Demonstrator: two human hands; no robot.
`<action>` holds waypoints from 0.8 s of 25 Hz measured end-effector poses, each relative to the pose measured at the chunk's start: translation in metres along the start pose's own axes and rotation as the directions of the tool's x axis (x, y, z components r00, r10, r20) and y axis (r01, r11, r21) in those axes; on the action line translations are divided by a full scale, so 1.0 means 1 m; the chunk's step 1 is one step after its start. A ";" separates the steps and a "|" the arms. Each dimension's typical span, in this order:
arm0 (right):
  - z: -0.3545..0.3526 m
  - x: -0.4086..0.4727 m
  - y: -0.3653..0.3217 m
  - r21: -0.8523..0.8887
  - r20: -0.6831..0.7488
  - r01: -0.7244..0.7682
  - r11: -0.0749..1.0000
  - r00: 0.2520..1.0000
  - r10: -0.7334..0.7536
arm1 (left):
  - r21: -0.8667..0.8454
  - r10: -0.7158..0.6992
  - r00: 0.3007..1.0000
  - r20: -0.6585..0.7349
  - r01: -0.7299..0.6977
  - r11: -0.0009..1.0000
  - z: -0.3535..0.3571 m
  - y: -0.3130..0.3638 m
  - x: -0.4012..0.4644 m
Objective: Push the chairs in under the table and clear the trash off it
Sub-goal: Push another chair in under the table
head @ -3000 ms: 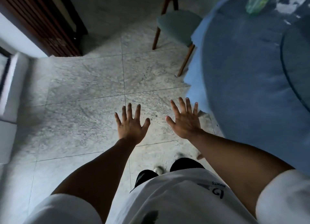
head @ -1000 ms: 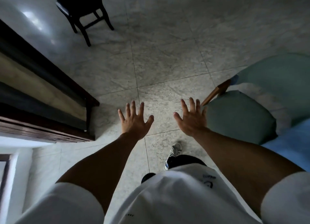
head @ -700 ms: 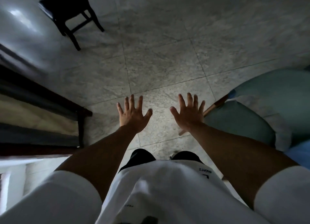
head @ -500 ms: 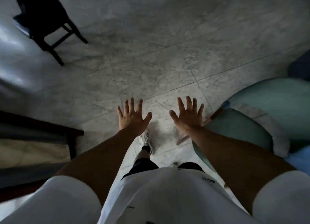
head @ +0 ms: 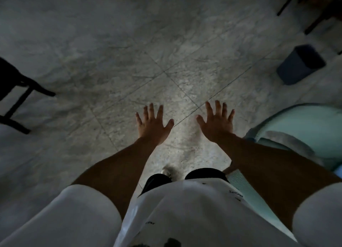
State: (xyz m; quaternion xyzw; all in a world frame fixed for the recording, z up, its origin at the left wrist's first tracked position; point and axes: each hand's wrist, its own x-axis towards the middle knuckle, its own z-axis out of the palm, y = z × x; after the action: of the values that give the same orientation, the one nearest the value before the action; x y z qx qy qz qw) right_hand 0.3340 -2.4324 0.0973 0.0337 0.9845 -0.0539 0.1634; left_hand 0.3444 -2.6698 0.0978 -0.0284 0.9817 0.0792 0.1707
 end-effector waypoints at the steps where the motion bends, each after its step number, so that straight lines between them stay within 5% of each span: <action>1: -0.006 0.010 -0.002 0.008 -0.003 -0.026 1.000 1.000 0.026 | 0.012 0.032 0.999 0.012 -0.033 0.999 -0.007 0.002 0.018; 8: -0.034 0.096 0.034 0.138 -0.023 -0.236 0.962 0.970 0.241 | 0.120 0.249 0.965 0.080 -0.257 0.959 -0.031 0.061 0.146; 20: -0.096 0.253 0.192 0.273 0.038 -0.521 0.809 0.846 0.532 | 0.237 0.512 0.848 0.136 -0.530 0.815 -0.095 0.288 0.360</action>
State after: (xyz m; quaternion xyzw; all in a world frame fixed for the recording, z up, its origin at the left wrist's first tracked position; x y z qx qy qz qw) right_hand 0.0808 -2.2186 0.0870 0.3283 0.9225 -0.1409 0.1458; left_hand -0.0495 -2.4123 0.1057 0.2669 0.9472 -0.0084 0.1772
